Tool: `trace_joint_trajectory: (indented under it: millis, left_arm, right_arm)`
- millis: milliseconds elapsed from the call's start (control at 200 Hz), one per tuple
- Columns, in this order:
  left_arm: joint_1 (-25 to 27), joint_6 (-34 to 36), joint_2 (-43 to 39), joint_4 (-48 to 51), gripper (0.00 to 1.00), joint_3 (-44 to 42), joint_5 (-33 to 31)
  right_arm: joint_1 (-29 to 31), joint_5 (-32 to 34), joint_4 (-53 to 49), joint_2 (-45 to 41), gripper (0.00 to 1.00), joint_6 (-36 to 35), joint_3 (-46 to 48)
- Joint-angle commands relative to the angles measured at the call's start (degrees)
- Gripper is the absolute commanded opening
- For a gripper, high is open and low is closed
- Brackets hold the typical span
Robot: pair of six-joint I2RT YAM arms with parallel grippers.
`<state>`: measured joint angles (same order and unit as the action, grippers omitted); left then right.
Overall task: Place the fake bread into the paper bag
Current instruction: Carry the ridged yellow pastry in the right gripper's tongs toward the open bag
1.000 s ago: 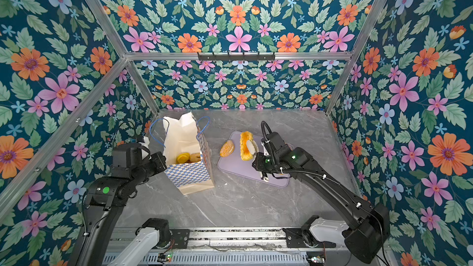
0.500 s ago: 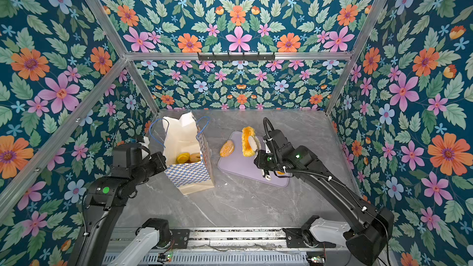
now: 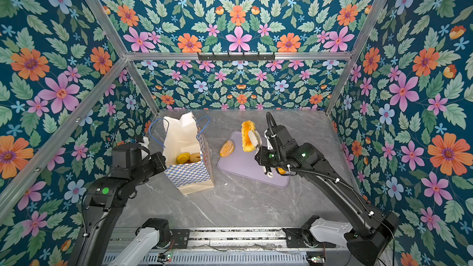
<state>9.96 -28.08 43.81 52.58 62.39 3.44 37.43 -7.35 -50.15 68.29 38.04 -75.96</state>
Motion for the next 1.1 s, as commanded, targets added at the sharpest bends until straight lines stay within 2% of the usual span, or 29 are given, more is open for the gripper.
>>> trace_joint_trajectory:
  millis: [0, 1095]
  left_arm:
    - [0.04, 0.55, -0.04, 0.03, 0.04, 0.47, -0.28]
    - [0.04, 0.49, -0.39, 0.49, 0.04, 0.51, -0.28]
  right_arm:
    - [0.01, 1.19, -0.36, -0.51, 0.3, -1.39, -1.53]
    - [0.07, 1.99, -3.95, 0.68, 0.3, -4.11, -15.32]
